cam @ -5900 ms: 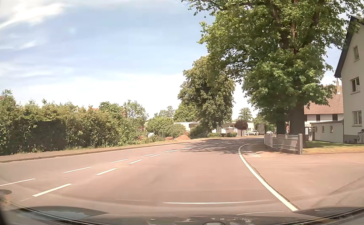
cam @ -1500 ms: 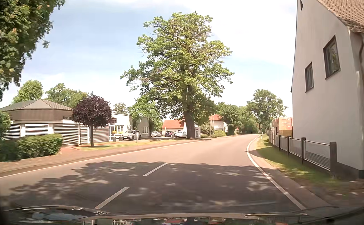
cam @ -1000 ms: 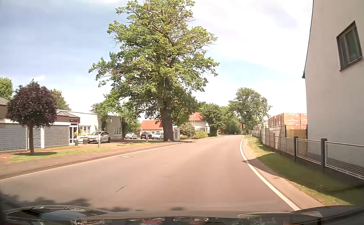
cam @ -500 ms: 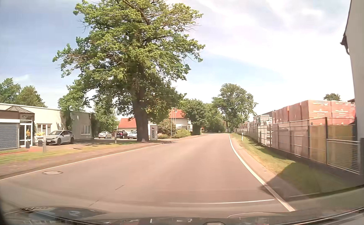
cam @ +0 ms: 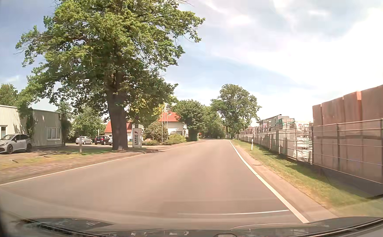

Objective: Follow the waypoints while adhering to traffic rules and regulations

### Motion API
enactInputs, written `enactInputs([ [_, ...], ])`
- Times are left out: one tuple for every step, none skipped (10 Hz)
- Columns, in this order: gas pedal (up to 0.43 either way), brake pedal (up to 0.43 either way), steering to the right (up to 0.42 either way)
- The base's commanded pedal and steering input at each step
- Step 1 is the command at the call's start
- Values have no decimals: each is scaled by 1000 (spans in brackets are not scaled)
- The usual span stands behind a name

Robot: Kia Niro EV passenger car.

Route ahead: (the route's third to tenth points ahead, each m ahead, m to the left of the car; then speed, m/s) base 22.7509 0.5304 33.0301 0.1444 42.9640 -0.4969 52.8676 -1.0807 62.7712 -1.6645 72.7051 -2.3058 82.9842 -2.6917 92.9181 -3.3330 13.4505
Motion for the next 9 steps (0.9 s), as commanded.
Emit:
enactInputs([
  [138, 0, 30],
  [138, 0, 28],
  [138, 0, 24],
  [138, 0, 18],
  [138, 0, 15],
  [138, 0, 13],
  [130, 0, 12],
  [130, 0, 11],
  [118, 0, 11],
])
